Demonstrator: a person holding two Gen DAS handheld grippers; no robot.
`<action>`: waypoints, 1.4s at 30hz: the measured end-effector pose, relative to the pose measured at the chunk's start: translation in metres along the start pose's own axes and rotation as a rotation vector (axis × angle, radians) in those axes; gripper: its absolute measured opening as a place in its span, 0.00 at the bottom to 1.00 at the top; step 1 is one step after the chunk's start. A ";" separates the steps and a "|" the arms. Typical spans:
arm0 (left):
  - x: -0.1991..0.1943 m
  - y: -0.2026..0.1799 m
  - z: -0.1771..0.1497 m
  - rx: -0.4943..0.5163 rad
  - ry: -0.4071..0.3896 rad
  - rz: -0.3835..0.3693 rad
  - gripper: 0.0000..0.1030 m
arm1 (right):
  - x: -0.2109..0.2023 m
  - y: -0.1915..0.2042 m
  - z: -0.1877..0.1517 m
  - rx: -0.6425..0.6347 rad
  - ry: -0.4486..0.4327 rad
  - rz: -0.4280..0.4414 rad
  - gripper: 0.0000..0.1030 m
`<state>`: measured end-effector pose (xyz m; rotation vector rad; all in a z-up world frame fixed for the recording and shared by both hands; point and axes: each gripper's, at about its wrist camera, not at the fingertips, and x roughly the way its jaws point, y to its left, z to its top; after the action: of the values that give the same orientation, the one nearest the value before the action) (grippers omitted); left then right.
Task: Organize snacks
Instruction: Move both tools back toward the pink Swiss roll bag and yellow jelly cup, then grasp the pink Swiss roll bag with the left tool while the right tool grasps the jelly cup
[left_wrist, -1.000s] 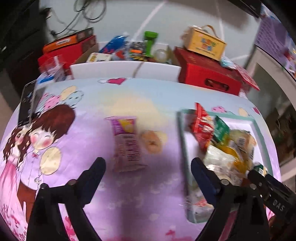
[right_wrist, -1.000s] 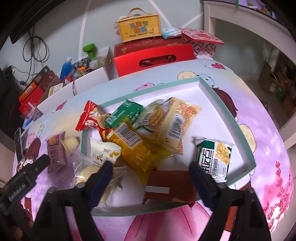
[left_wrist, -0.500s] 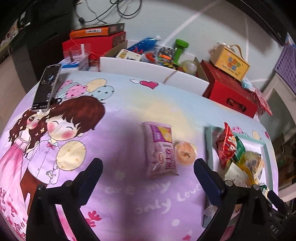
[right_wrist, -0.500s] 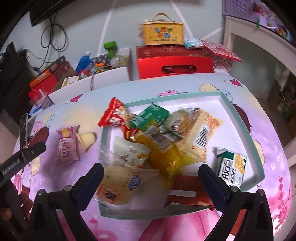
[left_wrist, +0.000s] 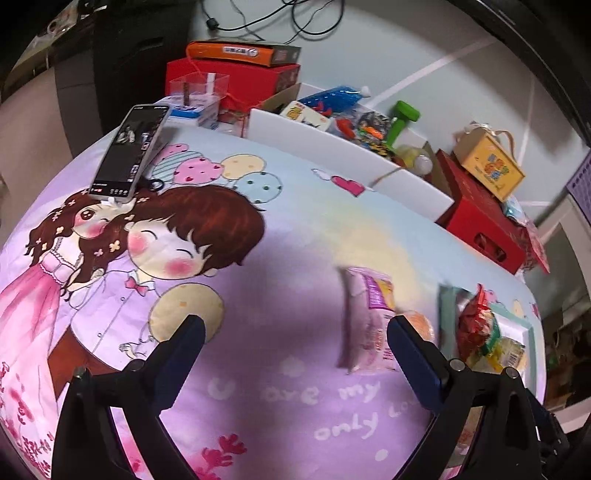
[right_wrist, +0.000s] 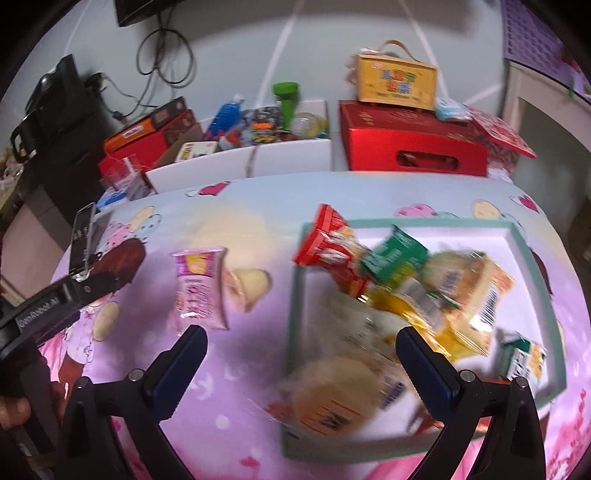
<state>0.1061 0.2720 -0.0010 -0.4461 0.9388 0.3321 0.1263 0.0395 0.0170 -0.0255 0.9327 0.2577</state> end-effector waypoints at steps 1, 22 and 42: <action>0.003 0.001 0.001 0.000 0.008 0.005 0.96 | 0.002 0.004 0.001 -0.009 -0.002 0.009 1.00; 0.072 -0.054 0.012 0.113 0.194 -0.141 0.95 | 0.056 0.035 0.020 -0.070 0.051 0.119 0.63; 0.099 -0.045 0.013 0.106 0.256 -0.128 0.75 | 0.111 0.047 0.026 -0.110 0.143 0.076 0.57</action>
<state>0.1900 0.2479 -0.0664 -0.4559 1.1650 0.1090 0.1987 0.1119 -0.0520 -0.1110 1.0619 0.3809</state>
